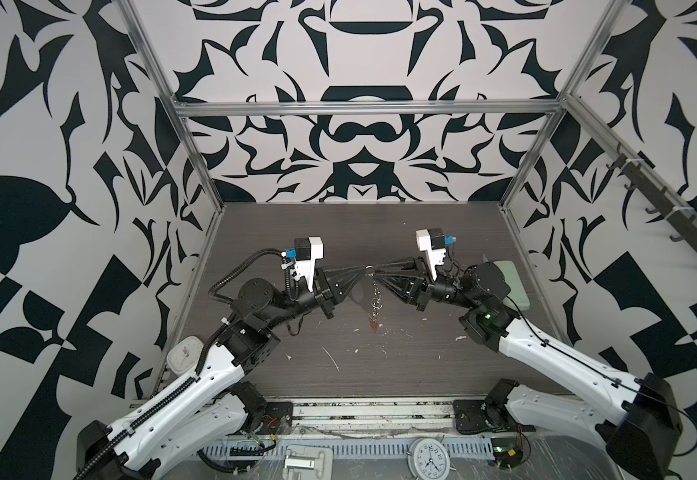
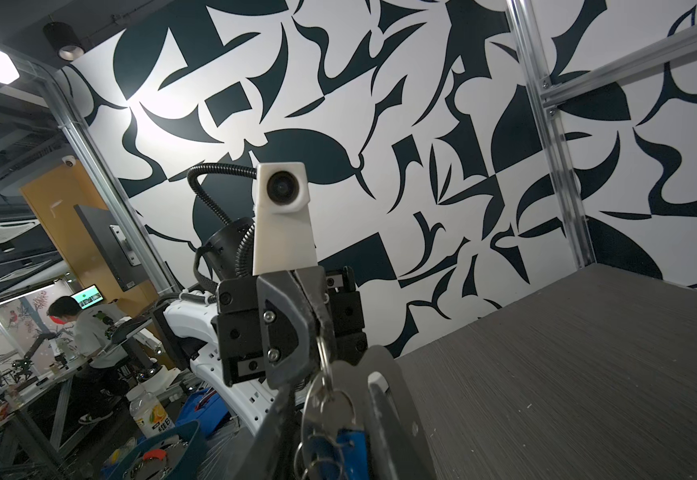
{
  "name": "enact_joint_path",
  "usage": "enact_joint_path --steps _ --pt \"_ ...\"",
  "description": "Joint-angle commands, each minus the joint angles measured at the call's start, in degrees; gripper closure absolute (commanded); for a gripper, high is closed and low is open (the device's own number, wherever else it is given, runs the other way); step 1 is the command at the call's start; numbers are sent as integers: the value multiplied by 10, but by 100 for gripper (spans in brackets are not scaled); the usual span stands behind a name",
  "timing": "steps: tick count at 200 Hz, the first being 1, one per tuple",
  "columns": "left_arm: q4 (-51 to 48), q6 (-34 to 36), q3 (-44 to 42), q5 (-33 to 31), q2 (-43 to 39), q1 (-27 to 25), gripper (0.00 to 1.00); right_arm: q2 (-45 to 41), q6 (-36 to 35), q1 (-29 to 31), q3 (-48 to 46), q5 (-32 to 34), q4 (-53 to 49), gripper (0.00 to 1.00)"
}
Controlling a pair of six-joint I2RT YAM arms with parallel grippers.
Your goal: Remove the keys from the keyring
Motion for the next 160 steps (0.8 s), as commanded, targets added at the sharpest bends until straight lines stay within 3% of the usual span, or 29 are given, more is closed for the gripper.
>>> enact_joint_path --steps 1,76,110,131,160 --pt "38 -11 -7 5 -1 -2 100 -4 8 4 20 -10 43 71" --pt "38 -13 -9 10 3 -1 100 8 24 7 28 -8 68 75" --pt "38 -14 -9 12 4 -2 100 15 29 9 32 -11 75 85" --pt "36 -14 -9 11 5 -1 100 14 28 9 31 -9 72 100" --pt "0 -14 4 19 2 -2 100 -10 -4 9 45 -3 -17 100"
